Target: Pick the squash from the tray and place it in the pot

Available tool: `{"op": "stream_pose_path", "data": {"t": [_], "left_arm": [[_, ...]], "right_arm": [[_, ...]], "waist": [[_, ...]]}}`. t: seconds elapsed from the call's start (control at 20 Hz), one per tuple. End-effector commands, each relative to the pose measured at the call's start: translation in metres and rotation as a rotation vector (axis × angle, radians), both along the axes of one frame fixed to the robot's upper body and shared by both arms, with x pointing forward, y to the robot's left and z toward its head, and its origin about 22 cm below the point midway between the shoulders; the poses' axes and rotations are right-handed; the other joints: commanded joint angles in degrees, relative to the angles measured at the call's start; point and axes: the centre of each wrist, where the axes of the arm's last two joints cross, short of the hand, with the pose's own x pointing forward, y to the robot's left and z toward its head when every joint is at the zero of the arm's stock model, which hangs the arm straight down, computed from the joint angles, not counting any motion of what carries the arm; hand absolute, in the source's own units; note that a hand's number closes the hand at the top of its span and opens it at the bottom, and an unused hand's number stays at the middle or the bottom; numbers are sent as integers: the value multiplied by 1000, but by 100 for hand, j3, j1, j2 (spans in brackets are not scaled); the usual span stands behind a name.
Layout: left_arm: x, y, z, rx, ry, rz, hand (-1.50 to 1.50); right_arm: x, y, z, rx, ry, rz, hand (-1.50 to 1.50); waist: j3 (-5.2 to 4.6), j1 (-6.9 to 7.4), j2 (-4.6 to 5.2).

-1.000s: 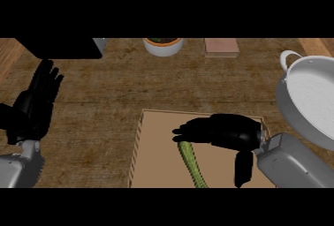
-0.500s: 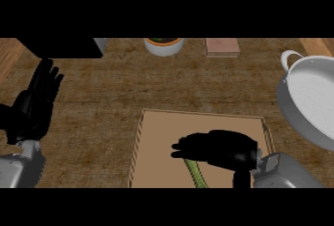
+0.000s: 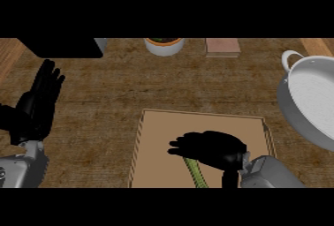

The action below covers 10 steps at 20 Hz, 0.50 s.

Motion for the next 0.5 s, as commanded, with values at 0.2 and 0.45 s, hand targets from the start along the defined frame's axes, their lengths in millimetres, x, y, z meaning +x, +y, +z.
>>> {"op": "stream_pose_path", "data": {"t": [0.2,0.45], "left_arm": [[9,18,10,-12,-7,-4,0],[2,20,11,-14,-6,13,0]], "right_arm": [[12,19,-22,-41,-15,1,-150],[6,21,-44,-62,-15,-26,-150]], "waist": [[-1,6,4],[0,7,1]]}}
